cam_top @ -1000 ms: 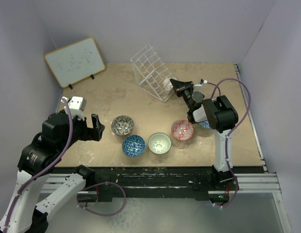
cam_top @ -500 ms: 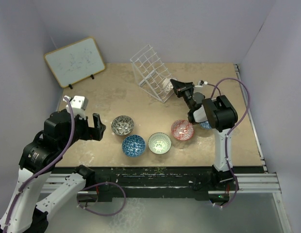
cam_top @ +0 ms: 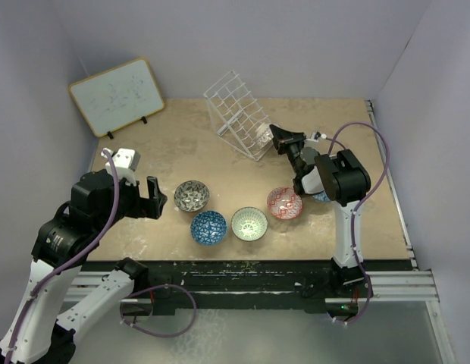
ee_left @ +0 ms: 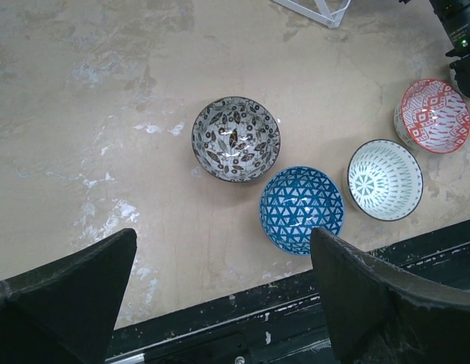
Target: Load the bowls into the dish rack
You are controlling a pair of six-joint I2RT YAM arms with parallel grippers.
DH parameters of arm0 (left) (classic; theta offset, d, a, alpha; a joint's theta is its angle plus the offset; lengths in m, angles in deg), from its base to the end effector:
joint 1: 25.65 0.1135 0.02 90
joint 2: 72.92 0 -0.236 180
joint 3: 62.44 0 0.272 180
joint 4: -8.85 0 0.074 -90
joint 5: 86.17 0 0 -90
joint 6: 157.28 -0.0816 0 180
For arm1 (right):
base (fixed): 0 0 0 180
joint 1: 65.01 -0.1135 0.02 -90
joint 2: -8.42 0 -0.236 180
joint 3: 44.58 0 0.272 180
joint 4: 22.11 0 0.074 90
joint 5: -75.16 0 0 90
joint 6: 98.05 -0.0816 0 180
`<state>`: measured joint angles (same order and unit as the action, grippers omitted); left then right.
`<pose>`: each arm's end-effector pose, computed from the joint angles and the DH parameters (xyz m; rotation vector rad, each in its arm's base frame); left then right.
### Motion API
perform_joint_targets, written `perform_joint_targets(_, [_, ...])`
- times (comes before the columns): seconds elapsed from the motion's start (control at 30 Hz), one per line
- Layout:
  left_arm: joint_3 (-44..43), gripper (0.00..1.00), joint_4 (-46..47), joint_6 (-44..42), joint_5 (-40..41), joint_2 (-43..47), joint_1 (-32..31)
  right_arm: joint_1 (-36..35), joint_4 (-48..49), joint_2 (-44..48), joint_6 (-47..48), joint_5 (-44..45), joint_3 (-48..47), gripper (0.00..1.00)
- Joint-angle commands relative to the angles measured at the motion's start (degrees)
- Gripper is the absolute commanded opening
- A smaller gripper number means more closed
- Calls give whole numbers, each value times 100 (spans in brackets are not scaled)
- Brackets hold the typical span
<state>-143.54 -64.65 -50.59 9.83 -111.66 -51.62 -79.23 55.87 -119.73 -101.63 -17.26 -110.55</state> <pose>0.1563 -0.0666 0.3642 0.1094 2.1261 -0.3328 0.4280 0.1120 0.1009 0.9161 1.1692 1.6047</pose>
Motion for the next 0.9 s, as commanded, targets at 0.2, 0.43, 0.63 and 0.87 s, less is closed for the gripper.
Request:
perform_joint_targets(0.2, [-82, 99, 292, -114, -73, -22, 31, -11, 2002, 385, -307, 32, -258, 0])
perform_joint_targets(0.43, [-43, 99, 325, -89, -102, -3, 29, -72, 1989, 243, -359, 11, -652, 0])
perform_joint_targets(0.63, [-55, 99, 318, -78, -123, -5, 31, -202, 1943, -302, -457, 108, -1051, 0])
perform_joint_targets(0.87, [-47, 99, 279, -95, -62, 16, 31, -297, 1993, -586, -425, 221, -1053, 0])
